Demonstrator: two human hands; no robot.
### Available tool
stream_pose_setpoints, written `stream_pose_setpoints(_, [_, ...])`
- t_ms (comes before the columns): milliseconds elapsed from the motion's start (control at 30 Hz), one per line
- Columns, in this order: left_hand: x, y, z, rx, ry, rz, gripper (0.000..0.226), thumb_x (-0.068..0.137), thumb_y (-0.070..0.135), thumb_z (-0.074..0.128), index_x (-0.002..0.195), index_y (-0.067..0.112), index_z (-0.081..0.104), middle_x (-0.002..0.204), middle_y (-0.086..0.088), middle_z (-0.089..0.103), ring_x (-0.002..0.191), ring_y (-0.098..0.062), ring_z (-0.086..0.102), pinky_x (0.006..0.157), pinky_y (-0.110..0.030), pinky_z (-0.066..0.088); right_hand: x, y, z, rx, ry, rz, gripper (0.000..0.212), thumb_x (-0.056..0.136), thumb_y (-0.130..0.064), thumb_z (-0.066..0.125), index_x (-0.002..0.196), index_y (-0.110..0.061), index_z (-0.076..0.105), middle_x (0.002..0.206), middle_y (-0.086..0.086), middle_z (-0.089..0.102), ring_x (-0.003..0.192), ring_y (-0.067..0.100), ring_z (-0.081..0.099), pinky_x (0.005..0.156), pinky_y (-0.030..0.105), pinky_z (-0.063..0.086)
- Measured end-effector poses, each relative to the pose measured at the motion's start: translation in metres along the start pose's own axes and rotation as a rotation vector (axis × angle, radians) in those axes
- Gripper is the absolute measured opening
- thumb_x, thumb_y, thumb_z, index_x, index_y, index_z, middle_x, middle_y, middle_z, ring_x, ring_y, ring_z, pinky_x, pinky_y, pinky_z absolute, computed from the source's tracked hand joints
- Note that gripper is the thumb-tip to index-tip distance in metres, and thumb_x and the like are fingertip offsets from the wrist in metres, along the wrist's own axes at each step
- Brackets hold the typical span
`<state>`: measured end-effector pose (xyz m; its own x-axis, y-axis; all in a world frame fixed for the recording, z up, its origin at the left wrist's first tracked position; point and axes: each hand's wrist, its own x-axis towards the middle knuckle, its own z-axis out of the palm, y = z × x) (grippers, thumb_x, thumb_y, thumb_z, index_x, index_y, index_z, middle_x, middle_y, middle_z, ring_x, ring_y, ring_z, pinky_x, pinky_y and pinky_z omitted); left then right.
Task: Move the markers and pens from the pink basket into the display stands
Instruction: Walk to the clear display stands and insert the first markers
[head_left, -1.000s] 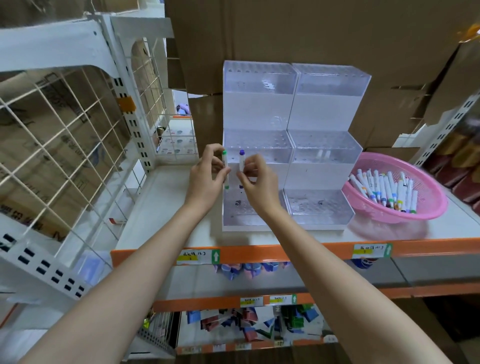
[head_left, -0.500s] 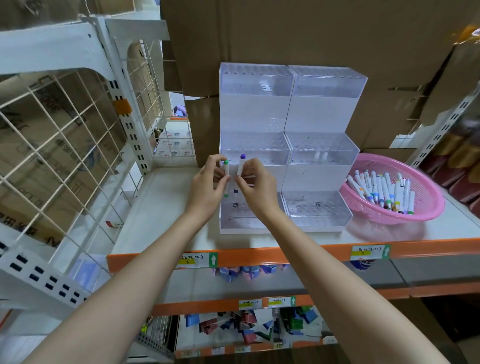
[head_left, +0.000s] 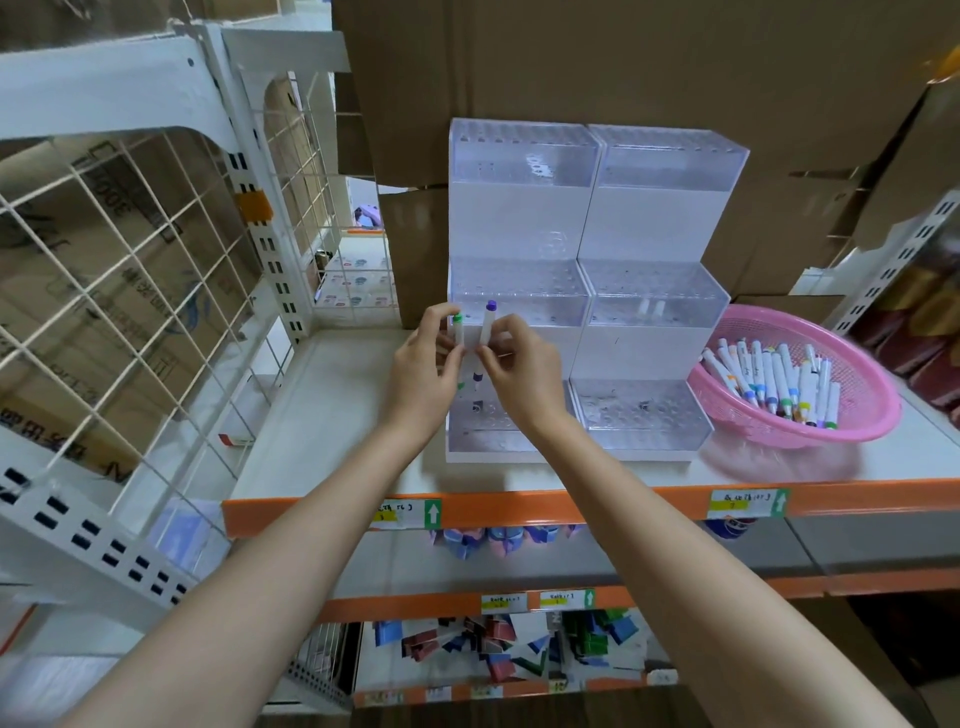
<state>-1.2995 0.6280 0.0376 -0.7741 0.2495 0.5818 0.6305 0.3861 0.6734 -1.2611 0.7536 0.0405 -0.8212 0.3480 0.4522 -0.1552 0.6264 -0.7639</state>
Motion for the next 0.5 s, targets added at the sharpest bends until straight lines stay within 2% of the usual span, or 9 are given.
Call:
stream_pose_setpoints(33, [0.0, 0.0, 0.0, 0.002, -0.003, 0.003, 0.038, 0.088, 0.004, 0.06, 0.123, 0.015, 0.051, 0.087, -0.004, 0.062, 0.077, -0.016, 0.061, 0.067, -0.012, 0.047, 0.0, 0.0, 0.0, -0.006, -0.002, -0.002, 0.011, 0.088, -0.011, 0.066, 0.089, -0.015, 0.056, 0.088, 0.004, 0.072, 0.075, 0.015, 0.068, 0.07, 0.033, 0.056])
stream_pose_setpoints(133, [0.0, 0.0, 0.002, 0.057, -0.061, 0.109, 0.039, 0.088, 0.005, 0.061, 0.122, 0.02, 0.048, 0.09, -0.003, 0.061, 0.078, -0.018, 0.06, 0.069, -0.029, 0.052, 0.001, 0.001, 0.001, 0.029, 0.003, 0.023, 0.008, 0.088, -0.008, 0.065, 0.092, -0.01, 0.058, 0.089, 0.005, 0.072, 0.077, 0.017, 0.069, 0.073, 0.036, 0.057])
stream_pose_setpoints(167, [0.0, -0.001, 0.002, 0.084, -0.083, 0.148, 0.041, 0.088, 0.006, 0.062, 0.12, 0.024, 0.045, 0.09, -0.003, 0.061, 0.078, -0.018, 0.06, 0.068, -0.031, 0.053, 0.001, 0.001, 0.001, 0.045, 0.011, 0.037, 0.009, 0.088, -0.008, 0.065, 0.093, -0.009, 0.059, 0.088, 0.006, 0.071, 0.077, 0.017, 0.069, 0.074, 0.037, 0.057])
stream_pose_setpoints(333, [-0.007, -0.013, 0.003, 0.043, -0.088, 0.063, 0.042, 0.087, 0.005, 0.062, 0.114, 0.029, 0.041, 0.085, -0.002, 0.062, 0.077, -0.017, 0.061, 0.071, -0.034, 0.054, -0.002, 0.001, -0.006, 0.01, 0.019, 0.046, 0.009, 0.089, -0.009, 0.064, 0.095, -0.01, 0.057, 0.09, 0.006, 0.072, 0.078, 0.017, 0.069, 0.072, 0.031, 0.056])
stream_pose_setpoints(433, [-0.009, -0.017, 0.004, 0.052, -0.098, 0.07, 0.039, 0.087, 0.005, 0.062, 0.116, 0.024, 0.045, 0.085, -0.001, 0.062, 0.076, -0.017, 0.061, 0.07, -0.032, 0.053, -0.001, 0.001, -0.01, -0.014, 0.005, 0.047, 0.01, 0.089, -0.011, 0.064, 0.094, -0.012, 0.055, 0.092, 0.006, 0.071, 0.08, 0.016, 0.069, 0.069, 0.024, 0.053])
stream_pose_setpoints(500, [-0.007, -0.016, 0.005, 0.066, -0.096, 0.088, 0.032, 0.087, 0.005, 0.061, 0.115, 0.017, 0.05, 0.084, -0.001, 0.061, 0.076, -0.018, 0.06, 0.068, -0.032, 0.051, -0.001, 0.002, -0.009, -0.018, -0.011, 0.038, 0.009, 0.088, -0.01, 0.064, 0.092, -0.01, 0.056, 0.091, 0.006, 0.071, 0.079, 0.017, 0.069, 0.071, 0.028, 0.055])
